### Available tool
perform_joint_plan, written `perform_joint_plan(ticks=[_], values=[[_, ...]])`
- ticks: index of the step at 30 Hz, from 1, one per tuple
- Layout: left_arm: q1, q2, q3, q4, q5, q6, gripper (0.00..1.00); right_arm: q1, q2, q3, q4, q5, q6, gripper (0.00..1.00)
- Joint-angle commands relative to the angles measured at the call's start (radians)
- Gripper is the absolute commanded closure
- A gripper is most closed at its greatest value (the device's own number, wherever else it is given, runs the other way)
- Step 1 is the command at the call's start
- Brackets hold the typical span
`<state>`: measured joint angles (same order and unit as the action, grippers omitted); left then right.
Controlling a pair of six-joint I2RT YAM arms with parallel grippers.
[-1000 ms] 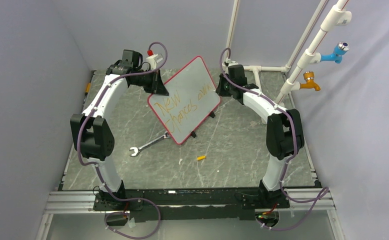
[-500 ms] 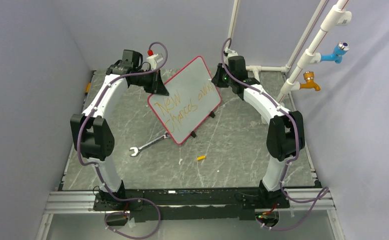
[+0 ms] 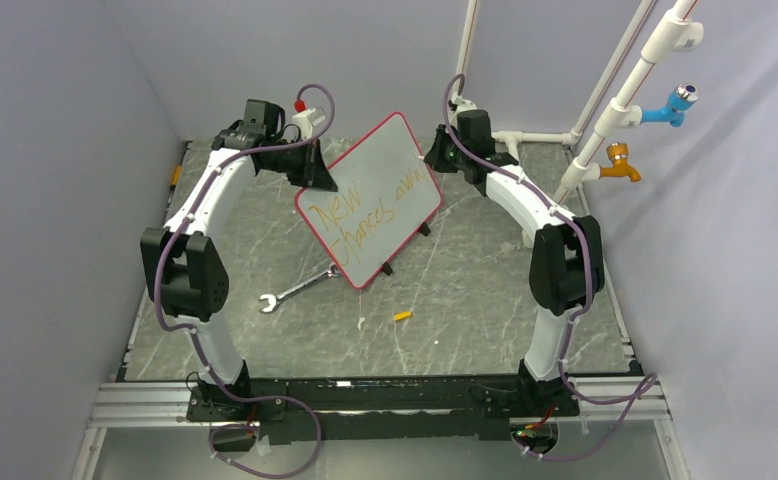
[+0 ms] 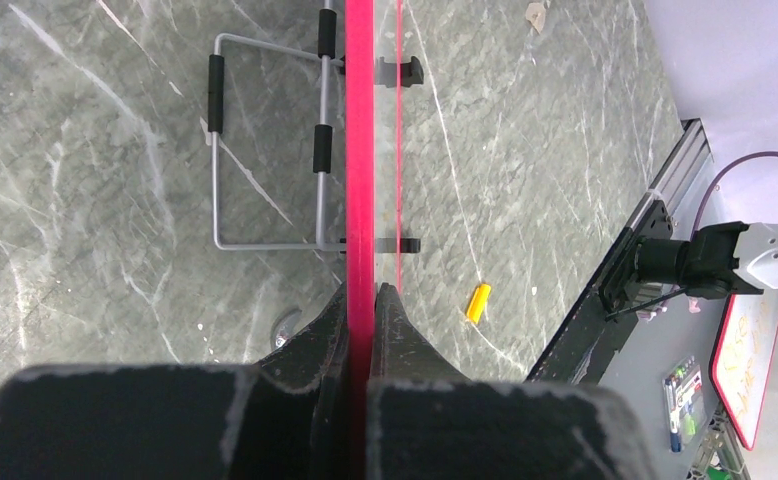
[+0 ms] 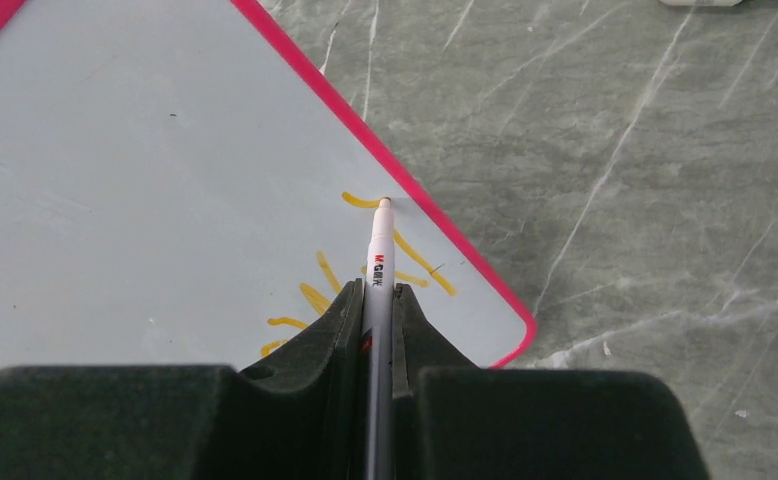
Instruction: Write a sentence on the whiteboard
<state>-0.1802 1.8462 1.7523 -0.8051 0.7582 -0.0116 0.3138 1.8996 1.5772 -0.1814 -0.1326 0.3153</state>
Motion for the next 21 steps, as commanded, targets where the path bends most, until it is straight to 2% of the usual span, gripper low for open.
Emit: perform_joint_plan(ticks=[1, 9, 15, 21], values=[[-0.021, -0.013, -0.026, -0.032, -0.090, 0.116, 1.00, 0.002, 0.011, 0.011, 0.016, 0.000, 0.004, 1.00], [-0.021, -0.015, -0.027, -0.031, -0.091, 0.113, 1.00, 0.003, -0.102, -0.034, 0.014, 0.029, -0.012, 1.00], [-0.021, -0.021, -0.031, -0.028, -0.095, 0.111, 1.00, 0.003, -0.197, -0.182, 0.043, 0.037, -0.012, 1.00], [-0.021, -0.021, -0.030, -0.029, -0.093, 0.112, 1.00, 0.002, -0.204, -0.294, 0.089, -0.006, 0.013, 1.00]])
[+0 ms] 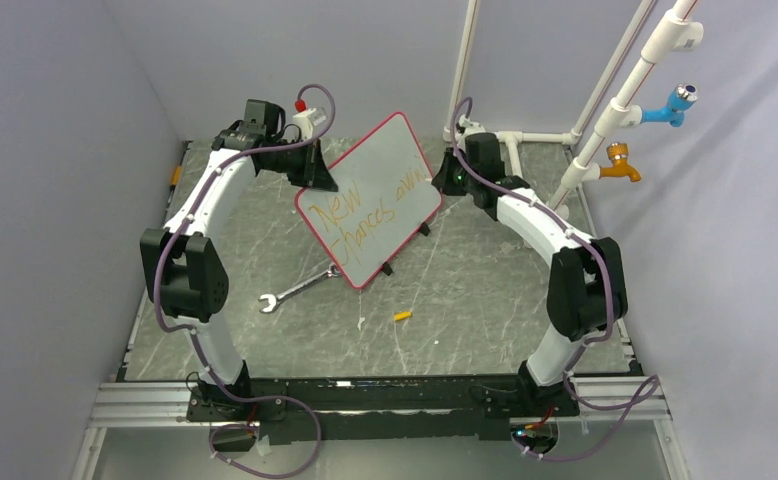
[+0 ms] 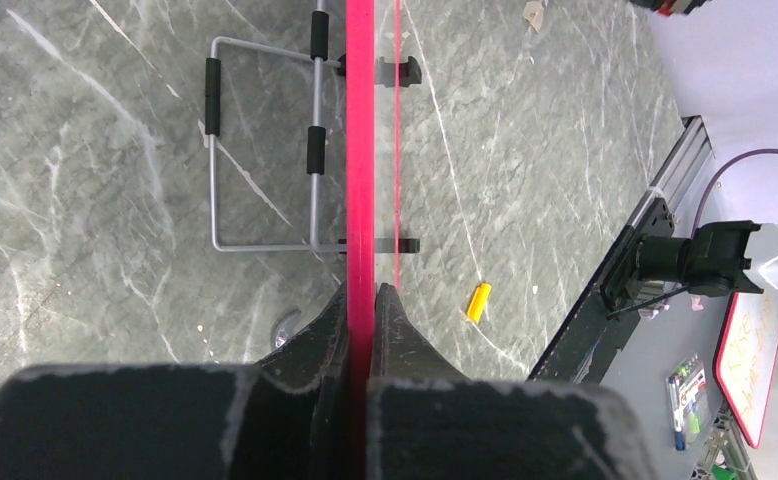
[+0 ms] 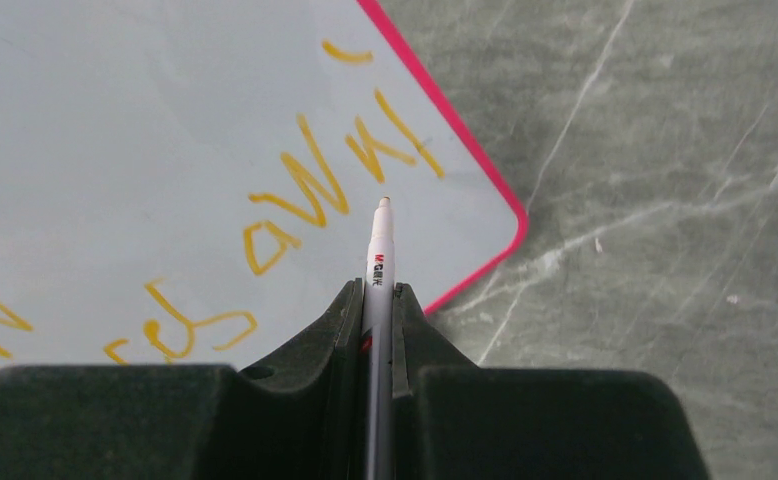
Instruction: Write a sentence on the whiteboard
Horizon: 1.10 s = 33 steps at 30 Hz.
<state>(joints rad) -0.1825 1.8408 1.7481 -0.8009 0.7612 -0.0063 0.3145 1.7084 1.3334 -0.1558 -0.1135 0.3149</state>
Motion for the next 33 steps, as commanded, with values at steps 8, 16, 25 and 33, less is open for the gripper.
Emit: perform_joint_plan(ticks=[8, 16, 25, 33], values=[[-0.018, -0.011, -0.026, -0.033, -0.096, 0.106, 1.00, 0.003, 0.037, -0.068, 0.109, -0.095, 0.037, 1.00], [-0.019, -0.005, -0.023, -0.035, -0.094, 0.106, 1.00, 0.004, 0.086, -0.043, 0.133, -0.098, 0.039, 1.00], [-0.020, 0.000, -0.019, -0.035, -0.092, 0.106, 1.00, 0.001, 0.124, -0.023, 0.139, -0.075, 0.033, 1.00], [-0.023, 0.000, -0.022, -0.034, -0.092, 0.106, 1.00, -0.013, 0.141, 0.031, 0.122, -0.048, 0.026, 1.00]])
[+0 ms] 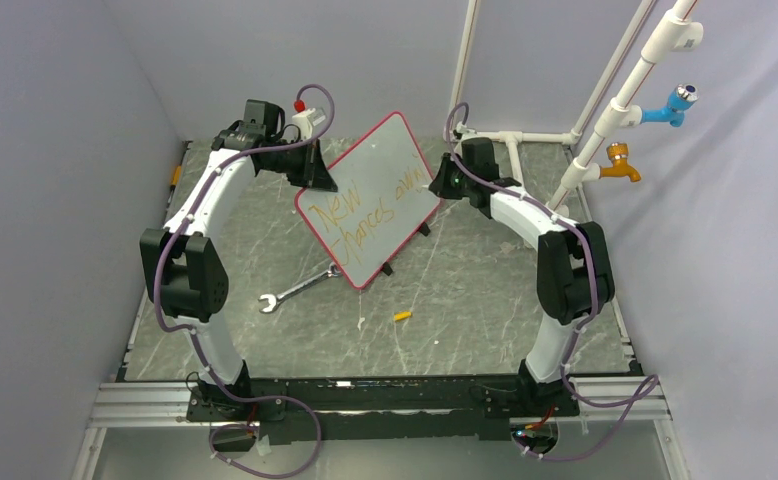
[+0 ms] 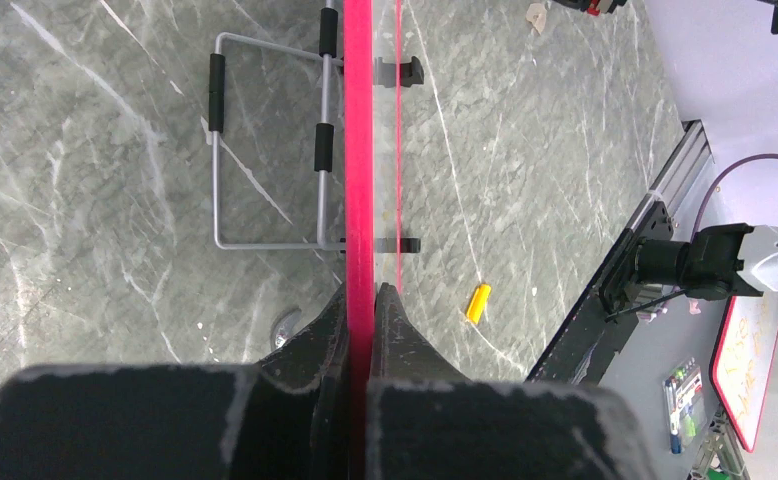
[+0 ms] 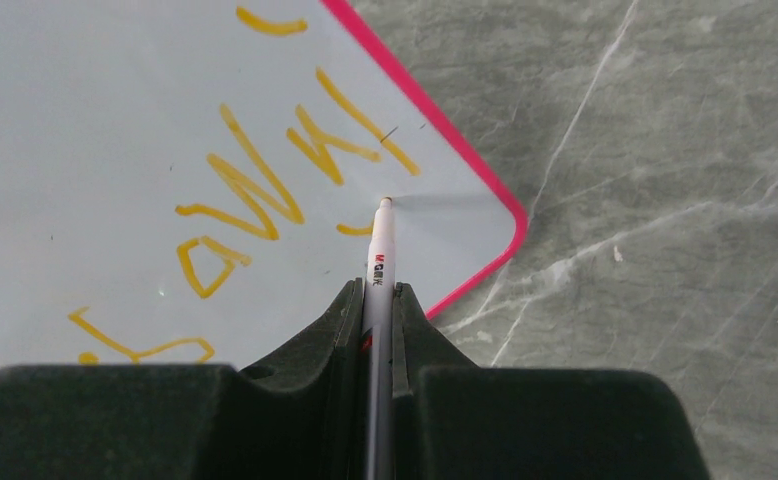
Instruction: Write a sentence on the whiteboard
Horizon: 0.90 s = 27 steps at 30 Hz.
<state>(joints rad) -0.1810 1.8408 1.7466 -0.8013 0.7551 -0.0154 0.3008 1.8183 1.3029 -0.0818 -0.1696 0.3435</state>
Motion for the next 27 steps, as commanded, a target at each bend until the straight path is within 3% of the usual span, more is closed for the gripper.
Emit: perform_joint_plan(ticks=[1, 17, 27], values=[[-0.026, 0.000, -0.021, -0.035, -0.086, 0.115, 1.00, 0.000, 0.034, 0.068, 0.045, 0.011, -0.004, 1.00], [-0.026, -0.006, -0.022, -0.034, -0.090, 0.116, 1.00, -0.002, -0.069, 0.000, 0.030, -0.003, 0.003, 1.00], [-0.025, -0.009, -0.024, -0.035, -0.091, 0.117, 1.00, 0.000, -0.031, 0.037, 0.036, -0.028, 0.014, 1.00]])
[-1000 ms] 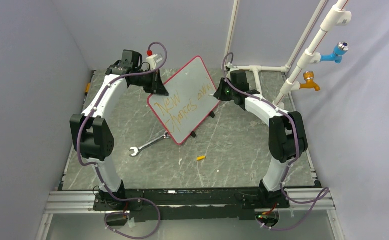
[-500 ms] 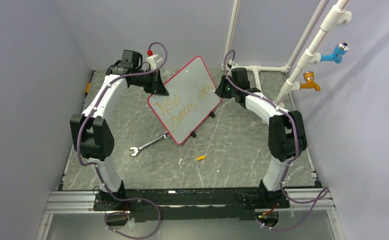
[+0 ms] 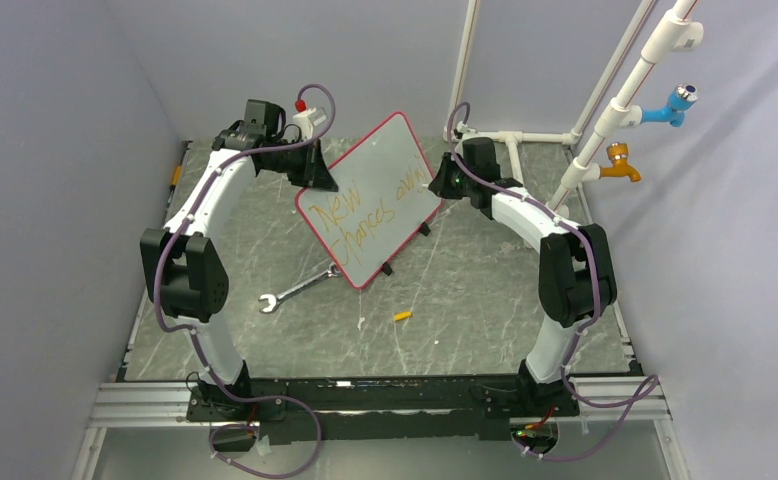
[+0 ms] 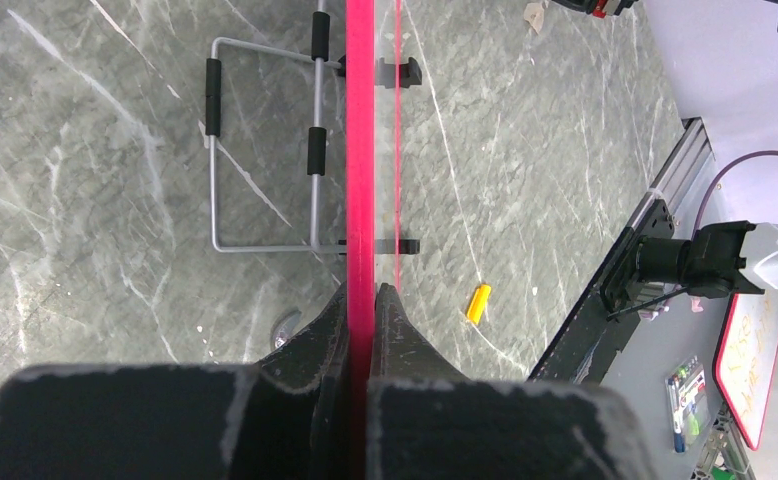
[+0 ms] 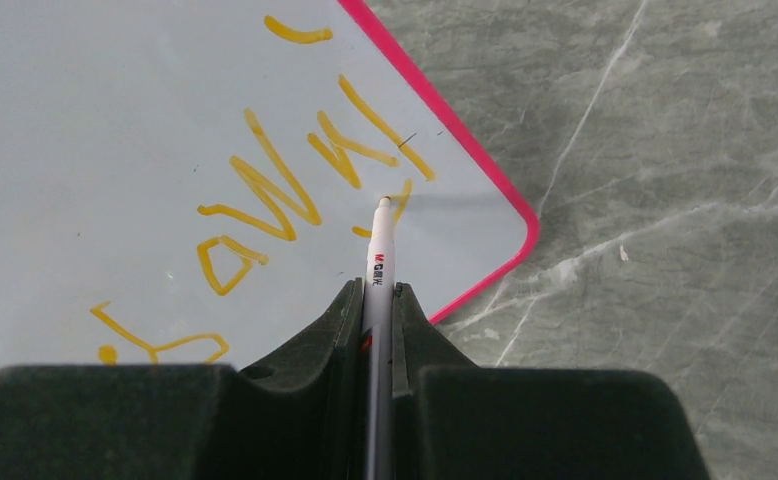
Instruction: Write a sentence on the whiteboard
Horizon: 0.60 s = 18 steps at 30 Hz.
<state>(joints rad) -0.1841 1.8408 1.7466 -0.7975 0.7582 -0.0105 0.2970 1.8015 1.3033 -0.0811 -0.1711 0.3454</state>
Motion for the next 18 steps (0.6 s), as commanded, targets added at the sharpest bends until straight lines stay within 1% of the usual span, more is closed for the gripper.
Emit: perform_joint_plan(ticks=[1, 6, 18], values=[[-0.023, -0.009, -0.024, -0.038, -0.094, 0.112, 1.00, 0.003, -0.008, 0.037, 0.035, -0.026, 0.012, 1.00], [-0.023, -0.008, -0.024, -0.039, -0.093, 0.112, 1.00, 0.004, -0.004, 0.016, 0.039, -0.030, 0.013, 1.00], [-0.022, -0.010, -0.024, -0.037, -0.089, 0.110, 1.00, 0.004, -0.033, -0.112, 0.058, -0.025, 0.020, 1.00]])
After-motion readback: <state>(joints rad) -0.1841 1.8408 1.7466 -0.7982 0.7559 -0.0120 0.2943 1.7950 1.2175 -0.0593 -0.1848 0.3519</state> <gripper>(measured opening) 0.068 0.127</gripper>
